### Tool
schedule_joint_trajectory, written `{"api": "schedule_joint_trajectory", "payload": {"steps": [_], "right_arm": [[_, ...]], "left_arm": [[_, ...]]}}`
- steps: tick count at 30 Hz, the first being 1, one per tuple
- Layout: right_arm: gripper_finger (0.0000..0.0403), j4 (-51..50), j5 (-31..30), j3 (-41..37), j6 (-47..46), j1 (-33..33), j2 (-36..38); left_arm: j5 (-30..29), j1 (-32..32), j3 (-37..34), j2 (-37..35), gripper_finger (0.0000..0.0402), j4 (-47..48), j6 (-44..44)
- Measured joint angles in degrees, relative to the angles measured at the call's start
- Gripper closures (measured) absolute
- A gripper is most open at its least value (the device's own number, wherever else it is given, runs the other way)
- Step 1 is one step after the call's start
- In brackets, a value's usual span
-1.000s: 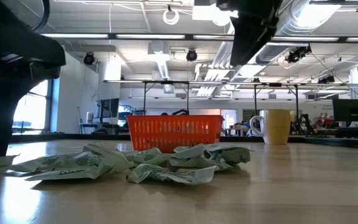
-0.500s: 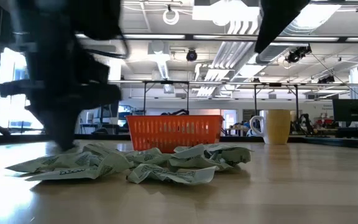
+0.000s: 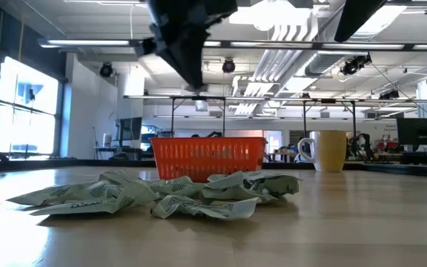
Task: Pick and place Stevia / Truvia into bins
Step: Put the stevia packet into the orange bin
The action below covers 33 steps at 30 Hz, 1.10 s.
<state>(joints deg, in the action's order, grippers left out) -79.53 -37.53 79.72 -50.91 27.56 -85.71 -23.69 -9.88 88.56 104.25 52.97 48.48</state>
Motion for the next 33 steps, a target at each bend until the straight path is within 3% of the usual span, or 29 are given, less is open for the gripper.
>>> {"api": "schedule_joint_trajectory", "payload": {"steps": [3,6,11,16,20,26,33], "right_arm": [[0.0094,1.3,0.8,0.0,-0.2,0.0,0.0],[0.0094,1.4,1.5,0.0,-0.7,0.0,0.0],[0.0094,2.6,3.2,0.0,0.7,-0.4,0.0],[0.0094,13.0,11.7,0.0,14.6,-2.3,-1.4],[0.0094,19.3,19.1,0.0,26.0,-3.9,-5.7],[0.0094,26.2,20.4,0.0,37.6,-1.8,-14.2],[0.0094,38.2,23.5,0.0,42.2,1.7,-23.1]], "left_arm": [[11.2,4.2,-3.3,0.0,0.0357,-6.9,-2.1],[17.8,6.4,-6.1,0.1,0.0322,-9.9,-2.0],[20.0,5.7,-6.6,-0.1,0.0247,-3.1,-0.4],[18.5,0.7,-6.5,-2.0,0.0178,0.6,-0.6],[14.7,-3.3,-6.5,-4.7,0.0146,3.4,1.0],[7.4,-9.2,-7.9,-10.1,0.0152,12.7,8.1],[5.2,-12.8,-18.0,-16.5,0.0175,12.7,17.1]]}}
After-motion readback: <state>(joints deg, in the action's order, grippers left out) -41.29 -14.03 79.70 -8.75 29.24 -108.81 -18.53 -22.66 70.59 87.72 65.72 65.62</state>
